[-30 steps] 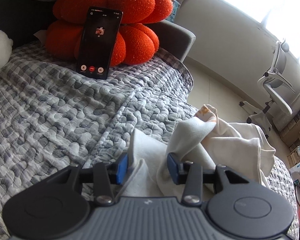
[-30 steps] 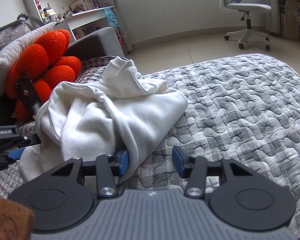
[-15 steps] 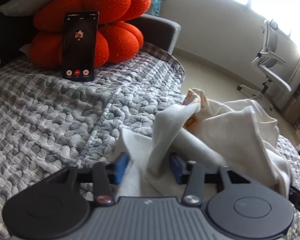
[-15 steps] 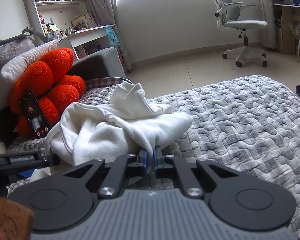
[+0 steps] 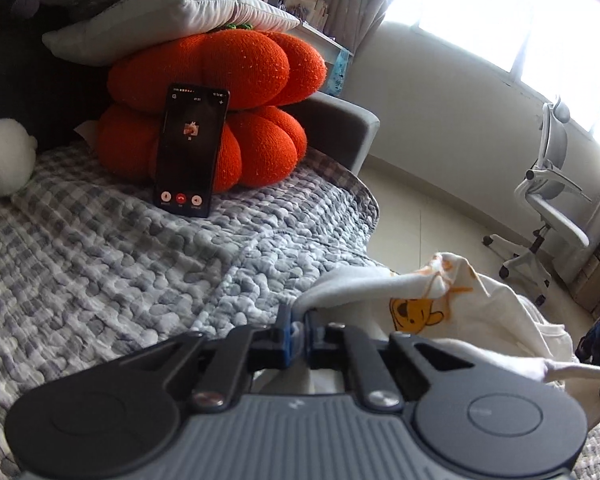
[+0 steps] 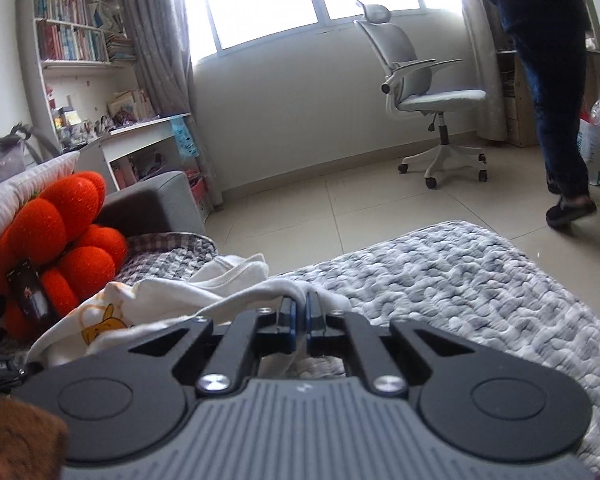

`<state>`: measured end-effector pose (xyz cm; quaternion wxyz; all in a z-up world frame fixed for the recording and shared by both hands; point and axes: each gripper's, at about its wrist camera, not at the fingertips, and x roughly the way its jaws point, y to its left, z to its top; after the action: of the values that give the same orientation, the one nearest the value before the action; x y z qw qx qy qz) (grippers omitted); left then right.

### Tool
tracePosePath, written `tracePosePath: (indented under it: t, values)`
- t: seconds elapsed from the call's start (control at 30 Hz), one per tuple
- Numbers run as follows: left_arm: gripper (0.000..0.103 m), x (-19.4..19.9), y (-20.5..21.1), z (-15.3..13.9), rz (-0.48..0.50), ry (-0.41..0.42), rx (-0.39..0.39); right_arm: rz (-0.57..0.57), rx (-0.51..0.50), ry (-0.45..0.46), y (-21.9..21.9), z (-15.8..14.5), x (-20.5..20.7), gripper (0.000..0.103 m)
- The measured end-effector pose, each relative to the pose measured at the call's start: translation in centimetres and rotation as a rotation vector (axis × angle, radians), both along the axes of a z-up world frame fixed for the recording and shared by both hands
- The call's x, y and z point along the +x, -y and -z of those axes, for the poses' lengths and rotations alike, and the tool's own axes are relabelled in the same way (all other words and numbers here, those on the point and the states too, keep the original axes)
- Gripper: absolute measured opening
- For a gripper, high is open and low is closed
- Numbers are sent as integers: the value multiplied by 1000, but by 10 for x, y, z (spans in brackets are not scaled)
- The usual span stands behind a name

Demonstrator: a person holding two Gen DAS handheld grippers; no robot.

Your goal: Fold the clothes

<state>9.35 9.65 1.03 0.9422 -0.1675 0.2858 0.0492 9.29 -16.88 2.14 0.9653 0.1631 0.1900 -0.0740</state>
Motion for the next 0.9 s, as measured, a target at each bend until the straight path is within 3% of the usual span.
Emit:
tracePosePath:
  t: [0.17, 0.5, 0.77, 0.9]
  values:
    - [6, -10, 0, -7, 86, -1, -76, 70, 7, 37, 28, -9, -4, 3]
    - [5, -48, 31, -25, 372, 8, -134, 218, 59, 96, 75, -18, -15, 3]
    - [5, -59, 54, -27, 520, 5, -133, 280, 122, 65, 100, -11, -21, 3]
    - [5, -63, 60, -27, 566, 50, -163, 275, 126, 30, 103, -7, -22, 4]
